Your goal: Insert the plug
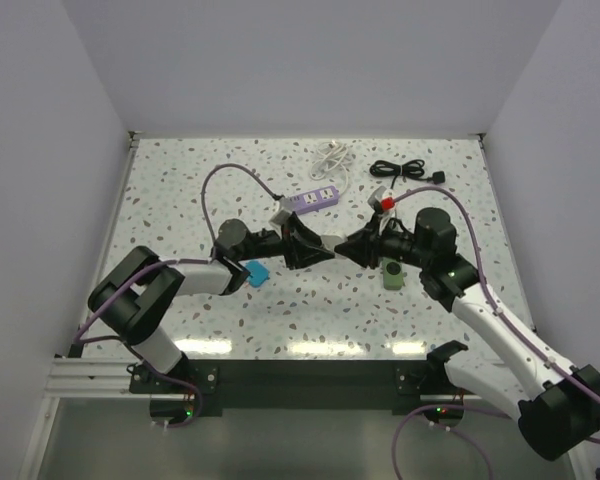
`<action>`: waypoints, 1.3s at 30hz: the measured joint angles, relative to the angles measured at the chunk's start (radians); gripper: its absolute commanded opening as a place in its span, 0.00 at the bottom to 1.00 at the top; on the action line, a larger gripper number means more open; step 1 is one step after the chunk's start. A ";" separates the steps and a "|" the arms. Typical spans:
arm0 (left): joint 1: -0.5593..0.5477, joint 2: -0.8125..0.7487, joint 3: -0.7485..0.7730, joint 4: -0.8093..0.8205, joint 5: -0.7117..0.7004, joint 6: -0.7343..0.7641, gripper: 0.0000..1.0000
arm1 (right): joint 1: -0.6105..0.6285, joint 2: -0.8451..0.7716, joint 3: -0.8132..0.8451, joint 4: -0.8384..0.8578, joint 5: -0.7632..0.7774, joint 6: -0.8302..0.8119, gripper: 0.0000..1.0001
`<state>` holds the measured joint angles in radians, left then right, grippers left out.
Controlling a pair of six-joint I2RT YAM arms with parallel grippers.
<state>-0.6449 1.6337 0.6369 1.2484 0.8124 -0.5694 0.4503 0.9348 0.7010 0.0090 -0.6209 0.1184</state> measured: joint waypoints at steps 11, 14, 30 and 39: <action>0.034 0.067 -0.029 0.042 0.207 -0.202 0.00 | 0.001 0.063 0.000 -0.040 -0.127 0.018 0.34; 0.028 0.066 -0.029 0.044 0.236 -0.246 0.00 | 0.001 0.047 -0.001 -0.002 -0.144 0.024 0.46; 0.015 -0.013 -0.059 0.044 0.228 -0.286 0.00 | 0.001 0.006 -0.019 0.135 -0.185 0.074 0.58; 0.015 -0.019 -0.056 0.044 0.180 -0.285 0.00 | 0.001 -0.006 -0.061 0.158 -0.208 0.112 0.56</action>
<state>-0.6296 1.6146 0.5808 1.2926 0.9928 -0.8543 0.4515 0.9283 0.6403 0.1673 -0.8288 0.2302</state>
